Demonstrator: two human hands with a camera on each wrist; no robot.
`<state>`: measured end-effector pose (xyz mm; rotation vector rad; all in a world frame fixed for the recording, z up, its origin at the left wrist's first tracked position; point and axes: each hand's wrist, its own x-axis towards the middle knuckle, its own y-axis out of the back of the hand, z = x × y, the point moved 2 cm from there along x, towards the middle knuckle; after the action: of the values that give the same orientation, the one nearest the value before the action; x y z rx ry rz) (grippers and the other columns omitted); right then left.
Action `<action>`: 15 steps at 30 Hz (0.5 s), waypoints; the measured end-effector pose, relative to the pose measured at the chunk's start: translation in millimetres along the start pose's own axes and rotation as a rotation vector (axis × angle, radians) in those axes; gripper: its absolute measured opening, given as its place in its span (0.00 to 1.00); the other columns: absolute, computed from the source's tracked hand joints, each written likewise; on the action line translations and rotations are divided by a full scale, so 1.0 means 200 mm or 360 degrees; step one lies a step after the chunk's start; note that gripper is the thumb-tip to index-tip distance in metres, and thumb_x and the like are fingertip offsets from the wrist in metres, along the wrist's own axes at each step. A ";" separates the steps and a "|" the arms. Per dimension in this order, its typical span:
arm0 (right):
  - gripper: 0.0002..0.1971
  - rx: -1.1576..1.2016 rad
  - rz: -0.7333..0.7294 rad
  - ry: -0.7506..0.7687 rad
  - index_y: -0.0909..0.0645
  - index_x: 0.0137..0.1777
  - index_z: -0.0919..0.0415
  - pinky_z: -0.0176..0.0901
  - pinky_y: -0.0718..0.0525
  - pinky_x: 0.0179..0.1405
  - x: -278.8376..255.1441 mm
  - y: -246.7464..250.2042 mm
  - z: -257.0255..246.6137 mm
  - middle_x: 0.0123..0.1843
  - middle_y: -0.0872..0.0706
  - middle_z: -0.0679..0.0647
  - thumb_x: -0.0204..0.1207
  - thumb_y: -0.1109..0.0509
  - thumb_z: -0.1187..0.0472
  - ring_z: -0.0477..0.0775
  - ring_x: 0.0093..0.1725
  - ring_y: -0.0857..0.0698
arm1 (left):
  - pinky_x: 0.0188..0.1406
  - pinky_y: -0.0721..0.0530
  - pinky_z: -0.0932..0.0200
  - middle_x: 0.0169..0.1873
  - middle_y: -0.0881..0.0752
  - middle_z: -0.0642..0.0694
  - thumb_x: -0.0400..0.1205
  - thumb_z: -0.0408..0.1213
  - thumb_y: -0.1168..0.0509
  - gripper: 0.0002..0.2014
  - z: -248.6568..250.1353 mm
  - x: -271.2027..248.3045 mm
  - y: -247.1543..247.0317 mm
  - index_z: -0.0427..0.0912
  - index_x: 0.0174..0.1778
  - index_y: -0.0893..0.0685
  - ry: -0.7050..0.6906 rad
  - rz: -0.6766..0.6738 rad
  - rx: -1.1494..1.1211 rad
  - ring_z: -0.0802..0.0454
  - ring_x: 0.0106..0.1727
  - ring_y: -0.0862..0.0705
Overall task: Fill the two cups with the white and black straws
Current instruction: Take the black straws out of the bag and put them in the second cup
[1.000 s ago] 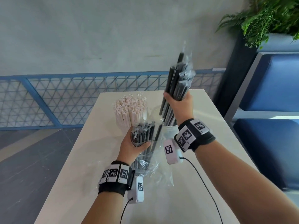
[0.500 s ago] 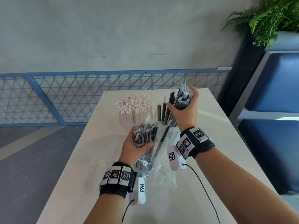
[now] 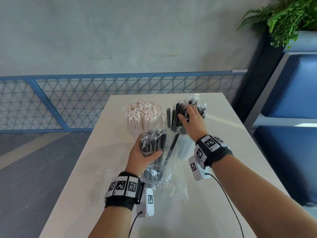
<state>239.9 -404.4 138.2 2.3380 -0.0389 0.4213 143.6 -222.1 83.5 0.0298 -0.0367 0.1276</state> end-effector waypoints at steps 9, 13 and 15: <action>0.19 0.0346 0.0283 0.0142 0.27 0.65 0.61 0.42 0.20 0.57 -0.36 -0.14 -0.06 0.60 0.24 0.51 0.78 0.34 0.54 0.51 0.56 0.21 | 0.61 0.16 0.50 0.53 0.13 0.51 0.66 0.27 0.22 0.29 0.02 -0.02 0.01 0.58 0.55 0.22 -0.0054 -0.0035 -0.0052 0.51 0.57 0.13; 0.10 0.0367 0.0078 0.0177 0.21 0.53 0.62 0.28 0.24 0.43 -0.39 -0.17 -0.07 0.43 0.20 0.44 0.77 0.31 0.58 0.33 0.42 0.23 | 0.55 0.14 0.57 0.50 0.12 0.51 0.66 0.24 0.23 0.29 0.01 -0.02 0.01 0.56 0.55 0.22 -0.0082 -0.0042 -0.0063 0.57 0.52 0.11; 0.11 0.0362 0.0102 0.0343 0.20 0.45 0.65 0.23 0.27 0.45 -0.40 -0.17 -0.09 0.44 0.20 0.44 0.77 0.33 0.56 0.30 0.44 0.24 | 0.56 0.15 0.53 0.51 0.12 0.49 0.65 0.24 0.22 0.30 -0.01 -0.01 0.02 0.56 0.56 0.22 -0.0083 -0.0042 -0.0080 0.53 0.54 0.12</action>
<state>163.8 -375.4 102.5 2.5038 0.0396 0.7416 140.3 -217.5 82.1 -0.0168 -0.0916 0.0995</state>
